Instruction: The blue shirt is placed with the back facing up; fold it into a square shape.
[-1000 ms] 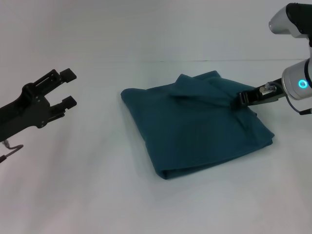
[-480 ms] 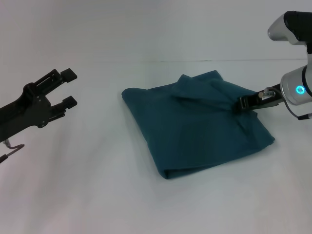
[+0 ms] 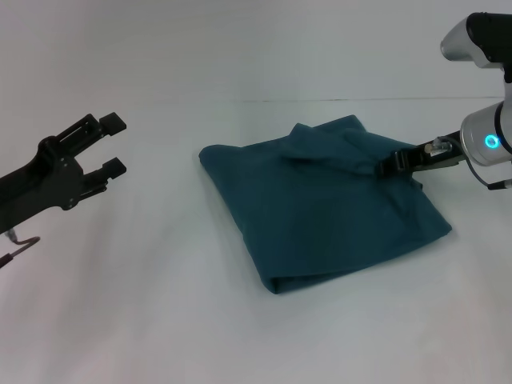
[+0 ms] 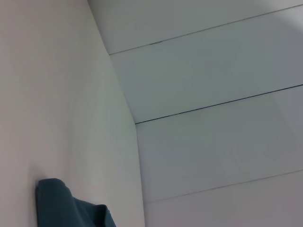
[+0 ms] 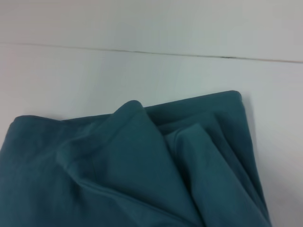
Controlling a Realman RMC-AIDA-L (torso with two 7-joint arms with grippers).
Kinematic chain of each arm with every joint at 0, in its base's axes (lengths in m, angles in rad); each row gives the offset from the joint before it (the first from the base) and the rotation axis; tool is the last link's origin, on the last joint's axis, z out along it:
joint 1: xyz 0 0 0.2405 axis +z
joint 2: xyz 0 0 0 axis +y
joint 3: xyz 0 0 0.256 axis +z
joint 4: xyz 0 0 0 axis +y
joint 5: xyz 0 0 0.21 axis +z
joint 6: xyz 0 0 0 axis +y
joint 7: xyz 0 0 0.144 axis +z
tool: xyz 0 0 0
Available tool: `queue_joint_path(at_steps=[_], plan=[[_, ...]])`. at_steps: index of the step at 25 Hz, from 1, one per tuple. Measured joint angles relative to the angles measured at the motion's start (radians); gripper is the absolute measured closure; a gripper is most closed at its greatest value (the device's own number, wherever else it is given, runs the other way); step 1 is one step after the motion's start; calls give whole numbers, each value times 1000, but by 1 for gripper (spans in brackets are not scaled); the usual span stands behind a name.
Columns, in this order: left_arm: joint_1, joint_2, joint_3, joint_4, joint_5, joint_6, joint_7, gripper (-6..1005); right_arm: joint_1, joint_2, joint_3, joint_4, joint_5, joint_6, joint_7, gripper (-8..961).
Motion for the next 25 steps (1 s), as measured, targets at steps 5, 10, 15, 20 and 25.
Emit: queue_joint_path(at_steps=[5, 10, 15, 20, 25], plan=[[0, 0, 0, -1, 0, 0, 0, 102, 3, 4, -2, 1, -65, 31, 36, 574], [1, 0, 0, -1, 0, 0, 0, 106, 3, 10, 2, 2, -187, 106, 135, 425], [1, 0, 0, -1, 0, 1, 0, 109, -16, 3, 24, -43, -177, 114, 158, 410], [4, 0, -3, -1, -1, 3, 0, 112, -24, -18, 104, -61, -118, 86, 117, 414], [3, 0, -12, -1, -2, 1, 0, 116, -15, -27, 115, -64, 40, 1, -15, 417]])
